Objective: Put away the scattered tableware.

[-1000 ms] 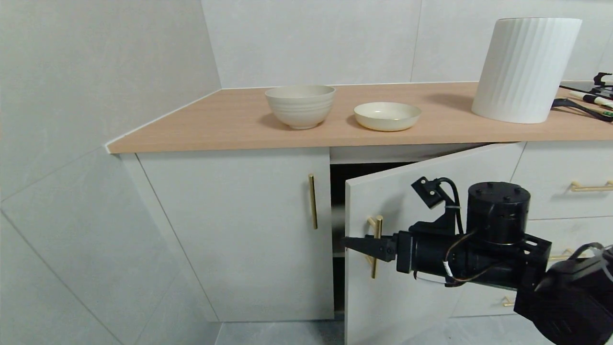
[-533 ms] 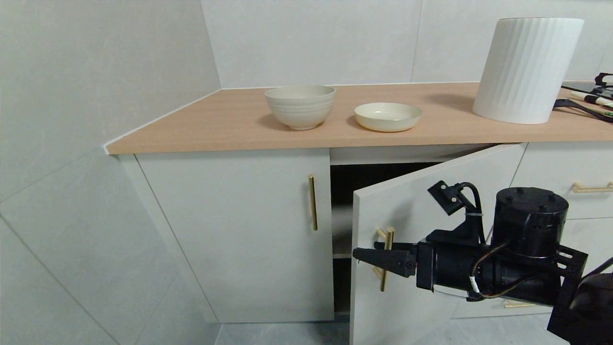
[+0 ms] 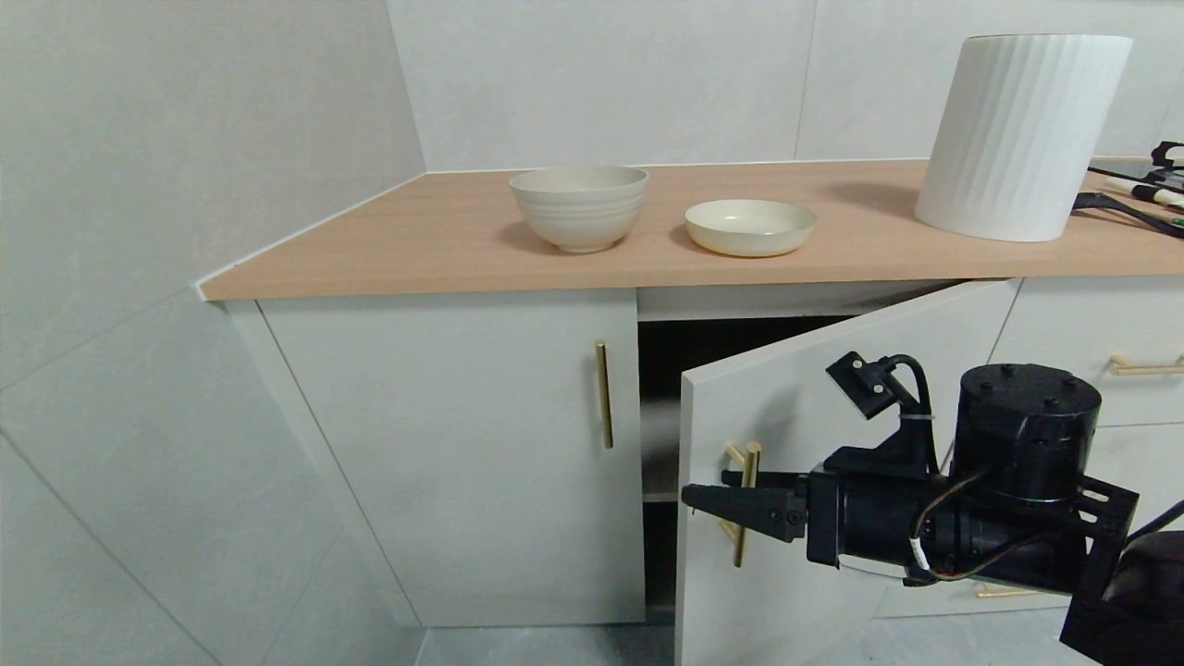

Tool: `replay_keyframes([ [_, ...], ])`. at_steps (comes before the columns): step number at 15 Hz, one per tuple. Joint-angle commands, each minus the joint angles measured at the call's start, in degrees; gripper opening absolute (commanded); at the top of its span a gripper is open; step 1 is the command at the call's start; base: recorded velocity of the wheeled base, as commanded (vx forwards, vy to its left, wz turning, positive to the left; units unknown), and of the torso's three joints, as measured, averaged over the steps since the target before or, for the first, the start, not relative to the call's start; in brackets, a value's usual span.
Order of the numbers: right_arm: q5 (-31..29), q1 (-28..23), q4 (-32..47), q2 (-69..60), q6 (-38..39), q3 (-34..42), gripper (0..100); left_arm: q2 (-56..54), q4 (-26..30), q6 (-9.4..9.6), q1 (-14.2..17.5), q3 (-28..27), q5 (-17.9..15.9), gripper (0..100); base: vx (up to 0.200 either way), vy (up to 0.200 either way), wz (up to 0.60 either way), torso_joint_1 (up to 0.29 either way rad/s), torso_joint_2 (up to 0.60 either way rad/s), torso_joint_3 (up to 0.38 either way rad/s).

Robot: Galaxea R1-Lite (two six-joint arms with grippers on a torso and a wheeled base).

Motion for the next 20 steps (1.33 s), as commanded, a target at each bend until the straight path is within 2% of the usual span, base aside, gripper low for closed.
replay_keyframes([
  [1,0.0,2.6,0.2,0.7,0.0,-0.2,100,11.4,6.2,-2.87,-0.2,-12.4,-8.8,100,0.000,0.000,0.00,0.000,0.00,0.000],
  [2,0.0,2.8,0.2,0.7,0.0,-0.3,100,17.7,6.2,-5.24,-0.2,-16.1,-13.0,100,0.000,0.000,0.00,0.000,0.00,0.000],
  [3,0.0,3.3,0.1,0.7,0.0,-0.3,100,24.1,6.0,-6.03,-0.2,-19.0,-17.3,100,0.000,0.000,0.00,0.000,0.00,0.000],
  [5,0.0,3.8,0.2,0.9,0.0,-0.3,100,36.0,5.2,-6.03,-0.5,-23.8,-25.3,100,0.000,0.000,0.00,0.000,0.00,0.000],
  [6,0.0,3.9,0.1,1.4,0.0,-0.5,100,42.5,4.5,-5.86,-1.8,-25.8,-29.7,100,0.000,0.000,0.00,0.000,0.00,0.000],
  [7,0.0,3.9,-0.2,1.5,0.0,-0.5,100,49.1,2.8,-5.77,-4.9,-26.8,-32.2,100,0.000,0.000,0.00,0.000,0.00,0.000],
  [8,0.0,4.0,-0.2,1.5,0.0,-0.5,100,53.9,0.9,-5.77,-7.3,-26.7,-32.2,100,0.000,0.000,0.00,0.000,0.00,0.000],
  [11,0.0,4.3,-0.9,1.5,0.0,-0.4,100,74.6,-13.4,-6.30,-13.6,-25.7,-32.2,100,0.000,0.000,0.00,0.000,0.00,0.000],
  [13,0.0,4.3,-0.9,1.5,0.0,-0.4,100,80.2,-19.4,-7.18,-14.9,-23.7,-32.2,100,0.000,0.000,0.00,0.000,0.00,0.000],
  [14,0.0,4.3,-0.9,1.6,0.0,-0.4,100,82.5,-23.0,-8.58,-15.4,-21.9,-32.2,100,0.000,0.000,0.00,0.000,0.00,0.000],
  [15,0.0,4.3,-0.9,1.6,0.0,-0.4,100,85.7,-26.3,-9.20,-16.5,-21.0,-32.0,100,0.000,0.000,0.00,0.000,0.00,0.000],
  [17,0.0,4.4,-0.9,1.5,0.0,-0.4,100,90.2,-32.5,-9.29,-19.0,-18.8,-29.7,100,0.000,0.000,0.00,0.000,0.00,0.000],
  [18,0.0,4.3,-0.9,1.4,0.0,-0.4,100,92.8,-37.3,-9.37,-21.8,-16.9,-26.3,100,0.000,0.000,0.00,0.000,0.00,0.000],
  [19,-0.1,4.3,-0.9,1.4,0.0,-0.4,100,93.1,-38.0,-9.37,-22.1,-16.8,-25.8,100,0.000,0.000,0.00,0.000,0.00,0.000],
  [20,-0.1,4.3,-0.9,1.4,0.0,-0.3,100,95.3,-44.8,-11.31,-24.8,-14.2,-22.0,100,0.000,0.000,0.00,0.000,0.00,0.000],
])
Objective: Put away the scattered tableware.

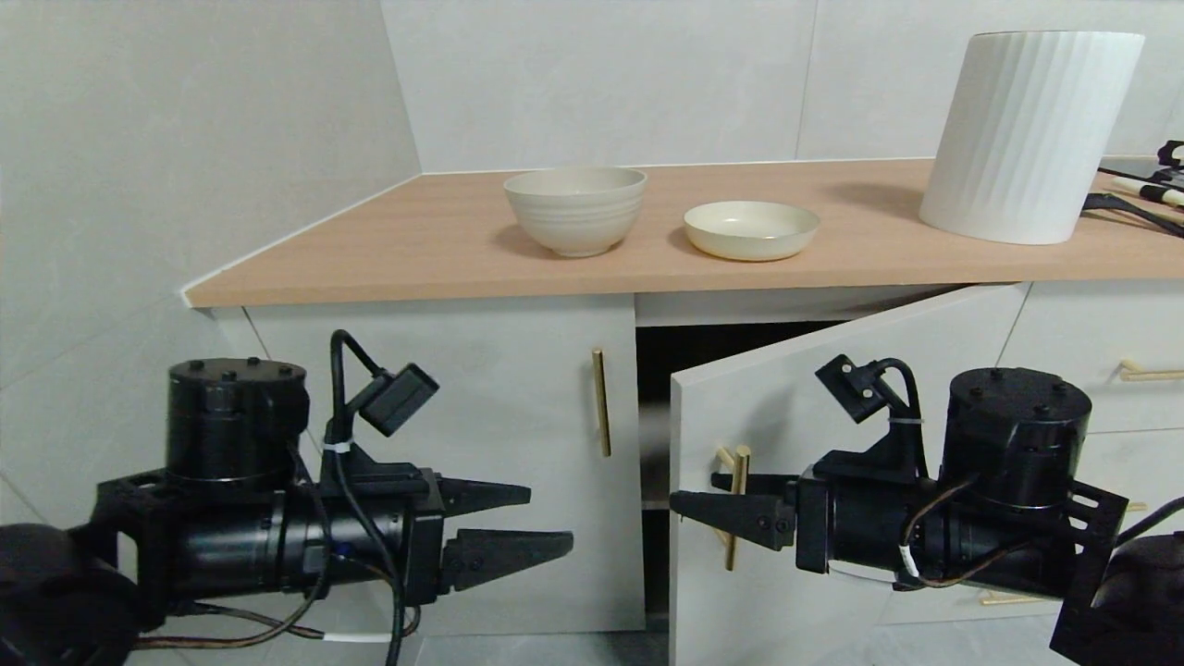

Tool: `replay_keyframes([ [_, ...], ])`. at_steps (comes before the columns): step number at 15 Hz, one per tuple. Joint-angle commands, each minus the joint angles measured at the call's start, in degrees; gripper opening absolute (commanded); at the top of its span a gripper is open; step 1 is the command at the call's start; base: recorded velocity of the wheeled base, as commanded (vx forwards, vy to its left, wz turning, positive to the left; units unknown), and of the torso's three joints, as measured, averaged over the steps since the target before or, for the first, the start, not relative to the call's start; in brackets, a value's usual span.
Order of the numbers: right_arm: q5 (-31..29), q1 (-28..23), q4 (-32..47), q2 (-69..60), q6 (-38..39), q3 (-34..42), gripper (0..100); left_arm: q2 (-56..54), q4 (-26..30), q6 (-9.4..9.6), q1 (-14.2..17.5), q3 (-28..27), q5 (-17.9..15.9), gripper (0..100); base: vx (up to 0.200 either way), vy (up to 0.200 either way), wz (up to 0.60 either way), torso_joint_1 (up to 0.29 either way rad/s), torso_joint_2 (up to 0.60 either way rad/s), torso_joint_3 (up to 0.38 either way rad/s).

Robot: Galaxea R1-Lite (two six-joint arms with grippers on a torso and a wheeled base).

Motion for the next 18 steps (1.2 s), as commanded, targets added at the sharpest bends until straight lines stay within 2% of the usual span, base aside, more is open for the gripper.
replay_keyframes([
  [1,0.1,2.7,0.0,0.3,0.0,0.1,100,5.8,-6.1,-3.46,-4.0,3.3,2.6,100,0.000,0.000,0.00,0.000,0.00,0.000],
  [3,0.1,2.7,0.0,0.4,0.0,0.1,100,5.8,-7.8,-6.80,-4.5,3.3,2.7,100,0.000,0.000,0.00,0.000,0.00,0.000],
  [4,0.1,2.7,0.0,0.4,0.0,0.1,100,5.9,-7.8,-7.15,-4.5,3.2,2.7,100,0.000,0.000,0.00,0.000,0.00,0.000],
  [5,0.1,2.7,0.0,0.4,0.0,0.1,100,5.9,-7.8,-7.15,-4.5,3.3,2.7,0,0.000,0.000,0.00,0.000,0.00,0.000],
  [9,0.1,2.7,0.0,0.4,0.0,0.2,100,6.9,-8.2,-7.77,-4.4,1.4,2.8,0,0.000,0.000,0.00,0.000,0.00,0.000],
  [12,0.0,2.7,0.0,0.1,0.0,0.3,100,9.4,-8.6,-7.33,-4.5,-2.4,2.7,0,0.000,0.000,0.00,0.000,0.00,0.000],
  [14,0.0,2.7,0.0,0.1,0.0,0.3,100,13.5,-12.7,-7.07,-4.5,-4.6,2.7,0,0.000,0.000,0.00,0.000,0.00,0.000],
  [16,0.0,2.7,0.0,0.1,0.0,0.4,100,19.2,-20.4,-7.33,-4.7,-7.3,3.0,0,0.000,0.000,0.00,0.000,0.00,0.000],
  [18,0.0,2.7,0.0,0.1,0.0,0.5,100,23.5,-21.7,-6.71,-5.5,-8.3,2.7,0,0.000,0.000,0.00,0.000,0.00,0.000],
])
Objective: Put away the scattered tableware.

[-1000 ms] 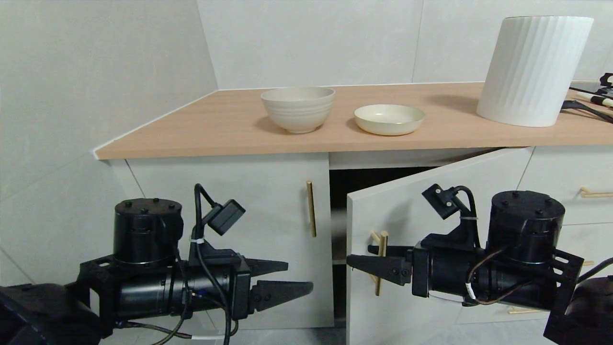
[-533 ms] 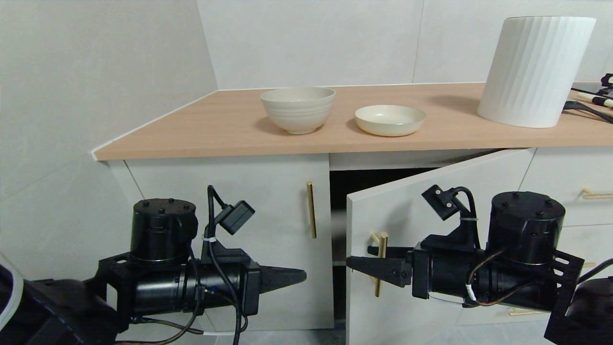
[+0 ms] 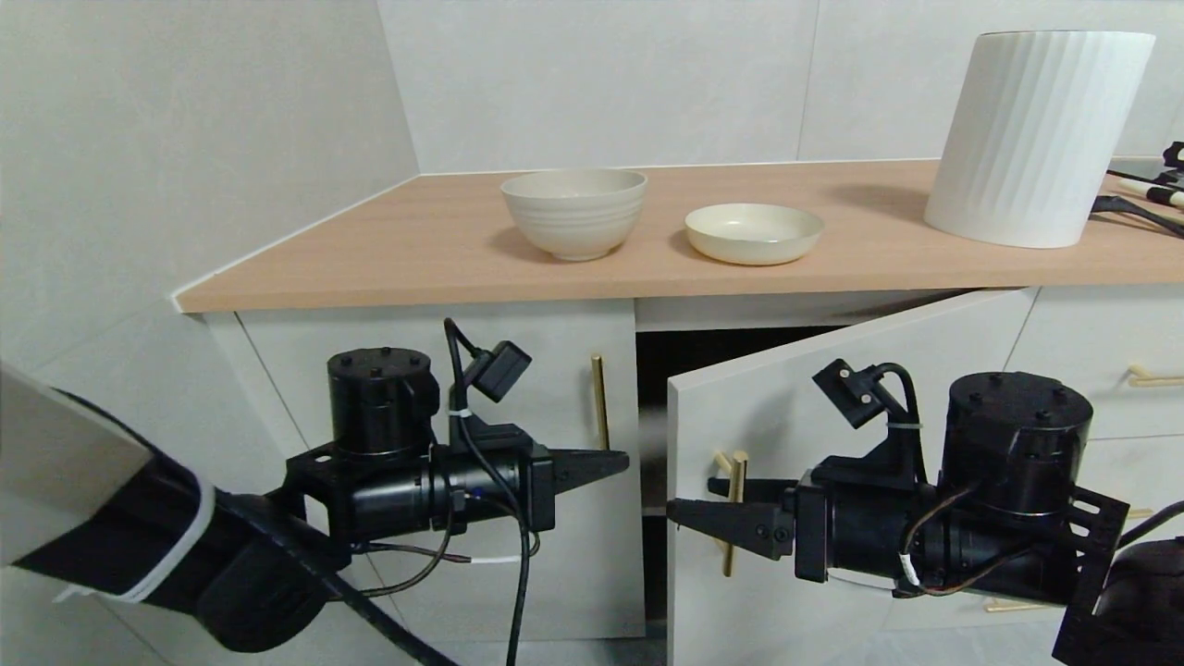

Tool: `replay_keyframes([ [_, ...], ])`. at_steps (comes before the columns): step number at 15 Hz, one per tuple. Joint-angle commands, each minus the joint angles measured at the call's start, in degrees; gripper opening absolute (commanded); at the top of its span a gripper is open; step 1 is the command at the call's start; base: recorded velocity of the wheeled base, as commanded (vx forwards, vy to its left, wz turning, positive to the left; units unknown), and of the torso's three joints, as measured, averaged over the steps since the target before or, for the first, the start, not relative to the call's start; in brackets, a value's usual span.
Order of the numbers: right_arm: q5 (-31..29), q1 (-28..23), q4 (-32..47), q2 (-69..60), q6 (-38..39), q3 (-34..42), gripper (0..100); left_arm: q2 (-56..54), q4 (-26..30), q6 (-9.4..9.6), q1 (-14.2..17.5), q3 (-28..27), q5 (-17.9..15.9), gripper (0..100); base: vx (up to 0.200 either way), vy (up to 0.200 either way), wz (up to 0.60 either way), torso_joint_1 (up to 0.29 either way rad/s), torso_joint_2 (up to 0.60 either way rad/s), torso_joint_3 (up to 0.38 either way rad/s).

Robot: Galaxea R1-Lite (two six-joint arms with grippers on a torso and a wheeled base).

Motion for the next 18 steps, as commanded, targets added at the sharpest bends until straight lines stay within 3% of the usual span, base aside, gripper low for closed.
replay_keyframes([
  [1,0.1,1.8,0.1,0.1,0.0,0.2,100,7.9,-2.8,0.71,-1.5,-1.5,0.2,0,0.000,0.000,0.00,0.000,0.00,0.000],
  [2,0.1,1.8,0.0,0.1,0.0,0.3,100,9.3,-4.3,0.80,-1.8,-1.7,0.4,0,0.000,0.000,0.00,0.000,0.00,0.000],
  [4,0.1,1.8,0.1,0.1,0.0,0.5,100,16.1,-15.0,0.71,-3.6,-3.6,5.9,0,0.000,0.000,0.00,0.000,0.00,0.000],
  [6,0.1,1.8,0.1,0.1,0.1,0.5,100,18.7,-20.9,0.71,-5.7,-3.9,8.2,0,0.000,0.000,0.00,0.000,0.00,0.000],
  [12,-0.5,1.7,0.1,0.1,-0.4,1.0,100,18.5,-25.6,0.88,-8.6,-3.1,9.0,0,0.000,0.000,0.00,0.000,0.00,0.000],
  [15,-2.6,0.0,0.1,0.5,-8.8,2.6,100,18.7,-25.6,0.88,-8.6,-3.1,9.0,0,0.000,0.000,0.00,0.000,0.00,0.000],
  [18,-3.4,-2.0,0.1,-0.3,-11.5,3.9,100,18.7,-25.7,0.88,-9.4,-3.1,9.1,0,0.000,0.000,0.00,0.000,0.00,0.000],
])
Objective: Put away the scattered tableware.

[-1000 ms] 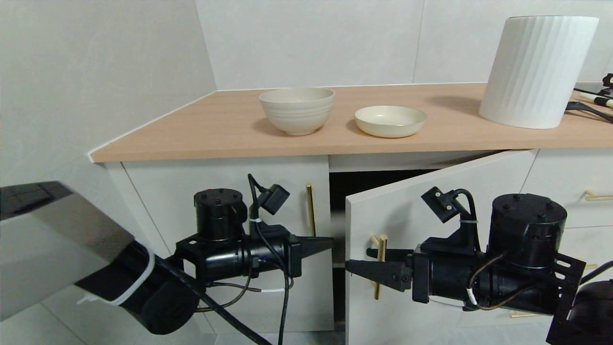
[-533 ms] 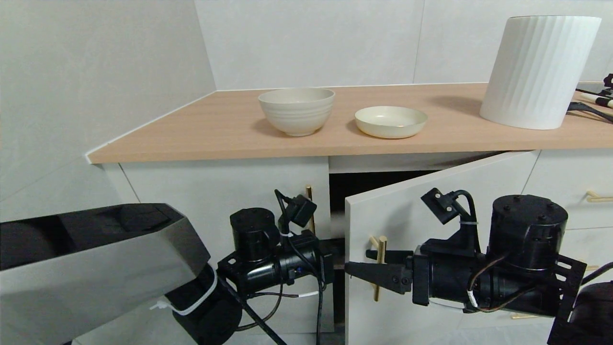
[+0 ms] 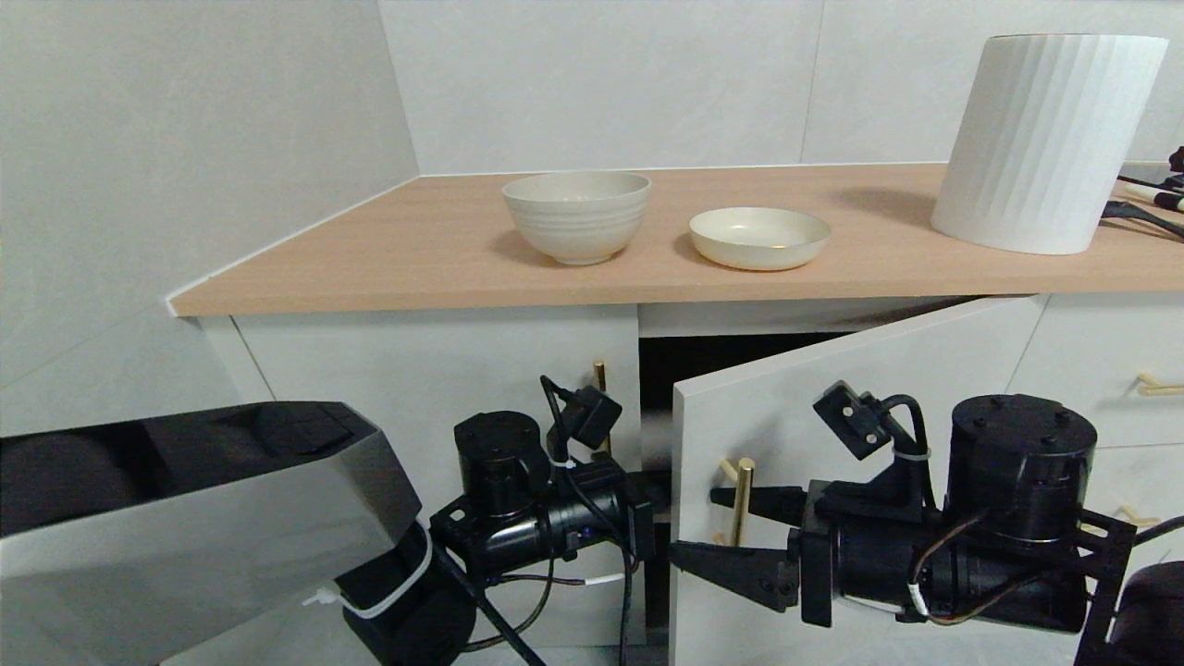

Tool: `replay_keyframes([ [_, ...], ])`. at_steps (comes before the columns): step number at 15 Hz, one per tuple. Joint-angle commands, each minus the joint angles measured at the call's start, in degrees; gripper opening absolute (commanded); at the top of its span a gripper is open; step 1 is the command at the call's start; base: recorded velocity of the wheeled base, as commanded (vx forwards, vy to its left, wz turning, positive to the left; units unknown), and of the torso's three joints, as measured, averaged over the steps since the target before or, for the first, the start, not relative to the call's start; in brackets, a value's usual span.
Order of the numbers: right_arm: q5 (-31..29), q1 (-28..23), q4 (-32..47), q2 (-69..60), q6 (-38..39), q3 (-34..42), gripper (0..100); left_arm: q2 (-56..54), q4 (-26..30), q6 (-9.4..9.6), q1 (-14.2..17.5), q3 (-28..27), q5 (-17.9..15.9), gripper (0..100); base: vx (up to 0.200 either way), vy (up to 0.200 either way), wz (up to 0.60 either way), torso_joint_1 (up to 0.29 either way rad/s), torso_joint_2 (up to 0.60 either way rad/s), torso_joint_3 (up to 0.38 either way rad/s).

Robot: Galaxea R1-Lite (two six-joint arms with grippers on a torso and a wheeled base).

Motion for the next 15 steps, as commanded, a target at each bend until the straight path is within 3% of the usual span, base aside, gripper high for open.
replay_keyframes([
  [1,-2.0,-2.6,0.1,-1.8,-0.6,1.5,100,-0.2,0.0,-0.01,-0.5,0.1,0.0,0,0.000,0.000,0.00,0.000,0.00,0.000],
  [4,-2.0,-7.3,0.2,-4.0,-1.8,2.2,100,-0.5,-0.3,-0.01,-0.7,0.9,-0.1,0,0.000,0.000,0.00,0.000,0.00,0.000],
  [10,-2.0,-8.3,0.4,-11.0,-7.0,6.3,100,-0.9,-1.1,-0.27,-1.4,1.0,0.7,0,0.000,0.000,0.00,0.000,0.00,0.000],
  [15,-2.1,-5.6,2.8,-19.9,-7.1,21.4,100,-1.9,-0.7,-0.53,-1.4,1.0,1.3,0,0.000,0.000,0.00,0.000,0.00,0.000],
])
